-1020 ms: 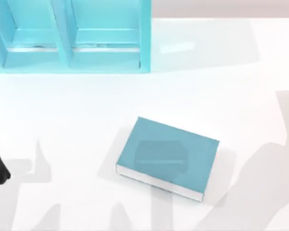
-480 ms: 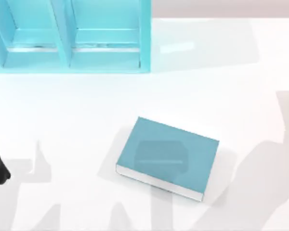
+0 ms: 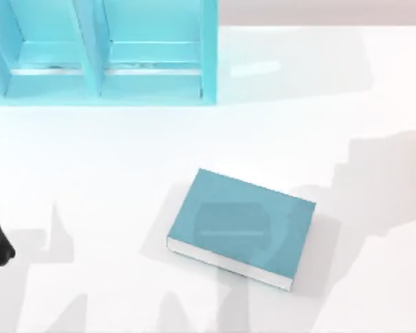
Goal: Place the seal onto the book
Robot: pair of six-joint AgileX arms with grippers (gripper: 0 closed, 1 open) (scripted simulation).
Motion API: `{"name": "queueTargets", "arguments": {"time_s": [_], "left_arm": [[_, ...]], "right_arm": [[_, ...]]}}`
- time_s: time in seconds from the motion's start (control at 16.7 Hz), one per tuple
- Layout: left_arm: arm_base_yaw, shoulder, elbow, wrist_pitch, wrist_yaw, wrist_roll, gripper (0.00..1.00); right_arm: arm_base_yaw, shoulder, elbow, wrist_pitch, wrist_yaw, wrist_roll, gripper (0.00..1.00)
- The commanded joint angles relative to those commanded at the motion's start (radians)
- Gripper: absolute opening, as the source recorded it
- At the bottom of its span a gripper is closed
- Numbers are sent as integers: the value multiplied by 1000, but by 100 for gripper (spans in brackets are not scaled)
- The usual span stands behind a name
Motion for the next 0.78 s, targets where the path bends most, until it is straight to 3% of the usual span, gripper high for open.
{"name": "queueTargets", "arguments": {"time_s": [0.24, 0.6, 0.78], "left_arm": [[0, 0, 0, 0, 0, 0, 100], [0, 0, 0, 0, 0, 0, 100], [0, 0, 0, 0, 0, 0, 100]], "right_arm": [[62, -65, 19, -98, 5, 57, 0], [299, -177, 32, -320, 37, 94, 0], [333, -193, 47, -352, 55, 93, 0]]}}
